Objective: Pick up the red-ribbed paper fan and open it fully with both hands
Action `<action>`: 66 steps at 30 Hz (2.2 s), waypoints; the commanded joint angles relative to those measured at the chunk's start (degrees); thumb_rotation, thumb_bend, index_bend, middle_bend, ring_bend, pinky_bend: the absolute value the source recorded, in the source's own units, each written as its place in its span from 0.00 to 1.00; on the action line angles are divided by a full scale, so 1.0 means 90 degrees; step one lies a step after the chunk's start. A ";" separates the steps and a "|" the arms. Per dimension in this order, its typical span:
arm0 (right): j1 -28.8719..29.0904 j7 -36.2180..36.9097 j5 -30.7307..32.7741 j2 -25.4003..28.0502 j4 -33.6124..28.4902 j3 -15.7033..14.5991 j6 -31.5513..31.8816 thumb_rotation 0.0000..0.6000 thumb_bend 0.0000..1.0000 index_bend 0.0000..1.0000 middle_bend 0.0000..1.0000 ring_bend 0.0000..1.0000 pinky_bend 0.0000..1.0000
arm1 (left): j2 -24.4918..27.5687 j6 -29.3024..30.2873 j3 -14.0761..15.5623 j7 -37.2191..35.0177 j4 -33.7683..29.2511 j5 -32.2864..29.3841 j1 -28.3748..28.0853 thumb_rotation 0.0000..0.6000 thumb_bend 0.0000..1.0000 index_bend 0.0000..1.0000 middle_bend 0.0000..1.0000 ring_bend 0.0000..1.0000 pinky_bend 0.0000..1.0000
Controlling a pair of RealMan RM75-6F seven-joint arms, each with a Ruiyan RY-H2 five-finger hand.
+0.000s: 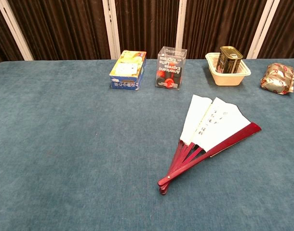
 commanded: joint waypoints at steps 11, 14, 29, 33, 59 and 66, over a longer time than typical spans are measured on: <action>0.0021 0.0127 -0.0273 -0.0019 0.0051 -0.0055 0.0090 1.00 0.32 0.00 0.00 0.00 0.00 | 0.0005 0.0033 0.0006 0.0000 0.0010 0.0026 0.0011 1.00 0.00 0.00 0.00 0.00 0.00; 0.0085 0.0150 -0.0482 -0.0074 0.0122 -0.0094 0.0093 1.00 0.32 0.00 0.00 0.00 0.00 | -0.0003 0.0007 -0.0005 -0.0010 0.0005 -0.0001 0.0001 1.00 0.00 0.00 0.00 0.00 0.00; 0.1258 0.1161 -0.1892 -0.1158 0.1743 -0.0286 -0.0560 1.00 0.32 0.19 0.06 0.00 0.00 | -0.0040 0.0046 -0.0021 0.0040 0.0034 0.0024 -0.0007 1.00 0.00 0.00 0.00 0.00 0.00; 0.1608 0.1774 -0.2359 -0.1573 0.2507 -0.0441 -0.0546 1.00 0.32 0.32 0.10 0.01 0.00 | -0.0049 0.0052 -0.0021 0.0043 0.0039 0.0030 -0.0008 1.00 0.00 0.00 0.00 0.00 0.00; 0.2135 0.2184 -0.2403 -0.4041 0.4265 -0.0795 -0.0535 1.00 0.32 0.41 0.14 0.02 0.00 | -0.0091 -0.0056 -0.0058 0.0134 0.0036 -0.0088 -0.0056 1.00 0.00 0.00 0.00 0.00 0.00; 0.2182 0.2253 -0.2261 -0.4435 0.4636 -0.0828 -0.0577 1.00 0.32 0.41 0.14 0.02 0.00 | -0.0075 -0.0067 -0.0096 0.0121 0.0016 -0.0187 -0.0047 1.00 0.00 0.00 0.00 0.00 0.00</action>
